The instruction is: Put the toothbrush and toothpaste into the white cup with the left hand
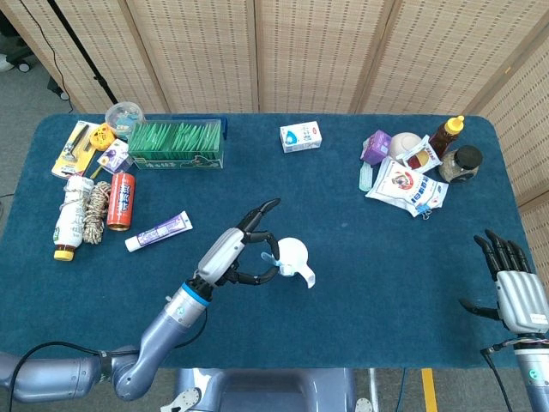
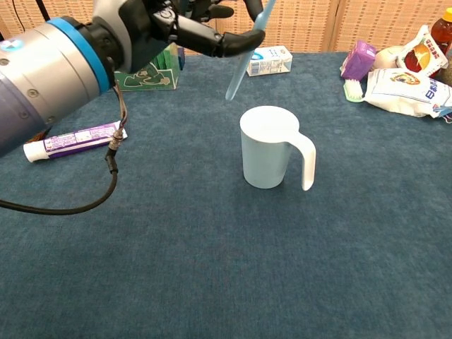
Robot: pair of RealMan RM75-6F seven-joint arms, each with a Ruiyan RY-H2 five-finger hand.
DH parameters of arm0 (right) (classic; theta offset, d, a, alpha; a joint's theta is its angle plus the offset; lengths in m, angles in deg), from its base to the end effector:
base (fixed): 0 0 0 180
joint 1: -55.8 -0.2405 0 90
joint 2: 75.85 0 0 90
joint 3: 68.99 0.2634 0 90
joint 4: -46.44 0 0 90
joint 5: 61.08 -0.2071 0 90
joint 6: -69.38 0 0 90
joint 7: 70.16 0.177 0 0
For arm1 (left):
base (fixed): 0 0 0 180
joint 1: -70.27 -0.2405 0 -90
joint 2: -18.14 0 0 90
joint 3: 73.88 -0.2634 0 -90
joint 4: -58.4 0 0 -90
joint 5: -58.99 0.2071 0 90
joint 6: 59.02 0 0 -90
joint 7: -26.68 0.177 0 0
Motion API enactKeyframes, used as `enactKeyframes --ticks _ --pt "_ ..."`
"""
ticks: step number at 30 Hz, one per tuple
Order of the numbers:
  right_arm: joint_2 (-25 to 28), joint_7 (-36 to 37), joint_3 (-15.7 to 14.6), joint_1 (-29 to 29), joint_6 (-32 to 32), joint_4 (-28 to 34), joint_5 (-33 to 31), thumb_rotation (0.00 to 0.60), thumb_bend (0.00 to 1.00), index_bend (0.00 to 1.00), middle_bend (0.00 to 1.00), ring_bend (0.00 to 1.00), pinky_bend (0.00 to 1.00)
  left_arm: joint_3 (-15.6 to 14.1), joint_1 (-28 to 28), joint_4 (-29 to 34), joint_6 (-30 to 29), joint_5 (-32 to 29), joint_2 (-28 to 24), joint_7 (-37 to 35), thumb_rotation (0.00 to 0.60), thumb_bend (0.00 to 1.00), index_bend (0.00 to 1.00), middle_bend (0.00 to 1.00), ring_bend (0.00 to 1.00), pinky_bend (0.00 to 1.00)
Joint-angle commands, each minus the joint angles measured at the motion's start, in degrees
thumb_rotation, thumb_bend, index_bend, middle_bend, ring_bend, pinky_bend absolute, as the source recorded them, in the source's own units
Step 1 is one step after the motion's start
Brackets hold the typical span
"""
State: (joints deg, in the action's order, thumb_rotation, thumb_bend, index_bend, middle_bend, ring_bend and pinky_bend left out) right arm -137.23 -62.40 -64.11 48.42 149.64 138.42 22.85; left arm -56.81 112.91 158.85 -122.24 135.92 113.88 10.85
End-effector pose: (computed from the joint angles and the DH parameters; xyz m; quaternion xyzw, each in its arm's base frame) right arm -0.3188 -0.2360 0.1768 0.5816 -0.4209 0.4079 0.5641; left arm -0.0064 0.3211 -0.0137 -0.5578 -0.5439 -0.6197 0.0950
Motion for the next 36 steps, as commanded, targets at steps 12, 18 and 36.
enactKeyframes --ticks 12,18,36 --pt "-0.11 0.42 0.06 -0.52 -1.02 -0.37 -0.44 0.600 0.00 0.00 0.00 0.00 0.00 3.95 6.26 -8.03 5.77 -8.09 8.46 2.27 0.600 0.33 0.59 0.00 0.00 0.00" --pt "-0.08 1.32 0.06 -0.77 -1.66 -0.94 -0.66 0.600 0.00 0.00 0.00 0.00 0.00 4.28 7.01 -10.13 6.66 -9.68 9.91 2.35 0.600 0.33 0.59 0.00 0.00 0.00" --pt "0.06 2.11 0.13 -0.93 -2.00 -1.31 -1.02 0.600 0.00 0.00 0.00 0.00 0.00 4.07 6.77 -11.87 6.21 -9.28 10.29 2.42 0.600 0.33 0.14 0.00 0.00 0.00"
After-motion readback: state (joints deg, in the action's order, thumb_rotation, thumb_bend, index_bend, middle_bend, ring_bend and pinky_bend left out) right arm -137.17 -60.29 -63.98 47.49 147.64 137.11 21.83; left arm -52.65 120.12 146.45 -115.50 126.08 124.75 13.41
